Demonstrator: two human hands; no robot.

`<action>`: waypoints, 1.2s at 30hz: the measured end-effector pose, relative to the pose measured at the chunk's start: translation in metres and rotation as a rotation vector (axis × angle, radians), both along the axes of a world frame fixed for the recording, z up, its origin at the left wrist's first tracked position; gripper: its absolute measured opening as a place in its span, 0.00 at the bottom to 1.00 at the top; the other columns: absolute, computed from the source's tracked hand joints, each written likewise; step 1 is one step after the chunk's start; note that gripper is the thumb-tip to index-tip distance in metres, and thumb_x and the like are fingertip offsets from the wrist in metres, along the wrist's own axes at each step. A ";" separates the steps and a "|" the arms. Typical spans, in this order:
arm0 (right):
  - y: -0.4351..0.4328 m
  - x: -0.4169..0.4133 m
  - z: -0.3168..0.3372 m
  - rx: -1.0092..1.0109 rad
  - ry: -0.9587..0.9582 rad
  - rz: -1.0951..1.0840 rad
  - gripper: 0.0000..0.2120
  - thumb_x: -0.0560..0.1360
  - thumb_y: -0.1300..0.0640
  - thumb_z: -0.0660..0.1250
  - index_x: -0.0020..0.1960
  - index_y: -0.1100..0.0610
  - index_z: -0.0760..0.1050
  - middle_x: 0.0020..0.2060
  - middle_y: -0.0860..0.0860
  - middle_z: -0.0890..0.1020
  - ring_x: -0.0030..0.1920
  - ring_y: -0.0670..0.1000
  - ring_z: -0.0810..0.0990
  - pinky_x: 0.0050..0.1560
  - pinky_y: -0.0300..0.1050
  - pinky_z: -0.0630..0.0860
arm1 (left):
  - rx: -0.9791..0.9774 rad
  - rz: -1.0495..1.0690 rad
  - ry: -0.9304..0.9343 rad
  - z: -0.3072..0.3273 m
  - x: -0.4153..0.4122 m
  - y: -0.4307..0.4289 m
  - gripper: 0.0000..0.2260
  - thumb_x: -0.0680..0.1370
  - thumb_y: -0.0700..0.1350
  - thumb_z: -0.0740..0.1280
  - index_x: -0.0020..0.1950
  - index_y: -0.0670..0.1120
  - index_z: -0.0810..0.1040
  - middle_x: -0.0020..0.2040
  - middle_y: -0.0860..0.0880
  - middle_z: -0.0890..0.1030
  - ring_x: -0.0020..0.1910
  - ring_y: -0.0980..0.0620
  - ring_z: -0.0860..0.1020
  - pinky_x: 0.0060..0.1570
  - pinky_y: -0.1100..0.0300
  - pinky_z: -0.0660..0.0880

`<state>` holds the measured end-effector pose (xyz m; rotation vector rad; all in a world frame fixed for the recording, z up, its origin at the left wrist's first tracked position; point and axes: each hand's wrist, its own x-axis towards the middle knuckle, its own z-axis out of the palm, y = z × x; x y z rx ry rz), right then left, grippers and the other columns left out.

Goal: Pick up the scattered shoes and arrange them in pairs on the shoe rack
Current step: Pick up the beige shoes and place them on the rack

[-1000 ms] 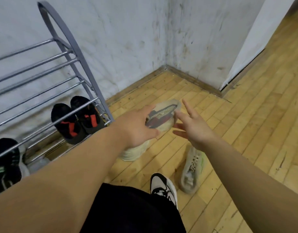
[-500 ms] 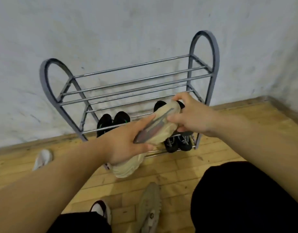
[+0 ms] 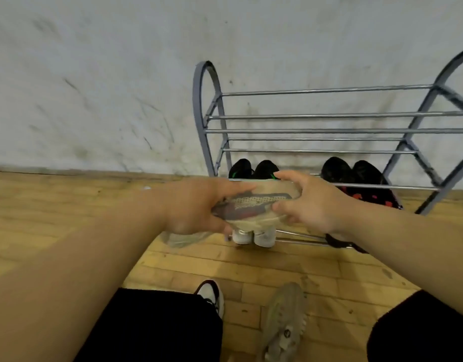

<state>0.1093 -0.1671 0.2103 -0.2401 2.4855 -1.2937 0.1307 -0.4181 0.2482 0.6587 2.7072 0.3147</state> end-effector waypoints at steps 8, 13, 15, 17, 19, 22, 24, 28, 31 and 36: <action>-0.172 0.015 0.068 -0.237 0.143 0.224 0.34 0.72 0.56 0.79 0.74 0.45 0.71 0.58 0.49 0.81 0.52 0.51 0.84 0.55 0.52 0.83 | 0.282 0.497 0.134 0.050 0.109 -0.162 0.41 0.74 0.52 0.78 0.76 0.74 0.57 0.68 0.67 0.74 0.64 0.65 0.75 0.65 0.60 0.72; -0.304 0.073 0.084 0.066 0.357 0.668 0.33 0.75 0.55 0.74 0.77 0.48 0.67 0.66 0.49 0.76 0.61 0.51 0.78 0.62 0.47 0.77 | 0.585 0.874 0.230 -0.029 0.225 -0.232 0.41 0.73 0.47 0.78 0.80 0.64 0.60 0.68 0.72 0.72 0.66 0.68 0.73 0.64 0.69 0.69; -0.349 0.102 0.072 0.243 0.408 0.858 0.30 0.78 0.56 0.70 0.78 0.49 0.64 0.67 0.50 0.76 0.59 0.52 0.78 0.57 0.49 0.79 | 0.656 0.994 0.205 -0.074 0.268 -0.245 0.42 0.73 0.52 0.78 0.80 0.66 0.58 0.70 0.71 0.71 0.68 0.68 0.71 0.64 0.70 0.68; -0.384 0.129 0.043 0.372 0.424 1.006 0.28 0.80 0.57 0.67 0.78 0.51 0.64 0.66 0.51 0.77 0.59 0.54 0.78 0.56 0.50 0.79 | 0.704 1.092 0.150 -0.117 0.303 -0.251 0.40 0.74 0.54 0.76 0.79 0.69 0.56 0.71 0.75 0.67 0.68 0.73 0.68 0.62 0.76 0.66; -0.401 0.150 -0.003 0.444 0.370 1.050 0.26 0.80 0.60 0.66 0.77 0.51 0.65 0.64 0.52 0.78 0.56 0.54 0.78 0.51 0.49 0.80 | 0.724 1.165 0.077 -0.159 0.330 -0.253 0.39 0.74 0.55 0.76 0.77 0.70 0.56 0.67 0.82 0.64 0.66 0.80 0.64 0.60 0.80 0.64; -0.391 0.173 -0.076 0.511 0.220 0.983 0.22 0.78 0.63 0.62 0.71 0.50 0.71 0.60 0.54 0.79 0.53 0.55 0.79 0.48 0.48 0.80 | 0.698 1.264 -0.041 -0.225 0.360 -0.258 0.40 0.72 0.58 0.78 0.72 0.78 0.55 0.69 0.76 0.67 0.69 0.70 0.68 0.65 0.66 0.69; -0.380 0.173 -0.105 0.605 0.210 0.991 0.19 0.78 0.62 0.59 0.67 0.52 0.74 0.57 0.55 0.79 0.53 0.57 0.79 0.49 0.47 0.77 | 0.611 1.304 -0.127 -0.262 0.370 -0.261 0.42 0.69 0.64 0.77 0.71 0.81 0.51 0.76 0.66 0.64 0.72 0.59 0.68 0.69 0.56 0.68; -0.378 0.142 -0.110 0.846 0.208 1.094 0.20 0.78 0.63 0.63 0.70 0.54 0.73 0.59 0.53 0.80 0.58 0.55 0.79 0.55 0.44 0.76 | 0.503 1.410 -0.191 -0.313 0.355 -0.277 0.40 0.71 0.63 0.75 0.74 0.74 0.53 0.81 0.55 0.59 0.76 0.48 0.64 0.72 0.51 0.67; -0.389 0.116 -0.110 1.008 0.189 1.132 0.28 0.81 0.61 0.65 0.79 0.52 0.64 0.72 0.53 0.73 0.69 0.55 0.74 0.67 0.49 0.73 | 0.428 1.533 -0.151 -0.338 0.316 -0.300 0.37 0.75 0.59 0.74 0.80 0.57 0.60 0.76 0.47 0.68 0.71 0.45 0.70 0.66 0.50 0.71; -0.404 0.095 -0.114 0.919 0.171 1.057 0.32 0.79 0.60 0.67 0.80 0.45 0.62 0.75 0.49 0.70 0.71 0.54 0.71 0.65 0.46 0.73 | 0.420 1.535 -0.118 -0.359 0.257 -0.322 0.32 0.75 0.54 0.73 0.76 0.57 0.65 0.65 0.47 0.77 0.59 0.45 0.77 0.51 0.55 0.73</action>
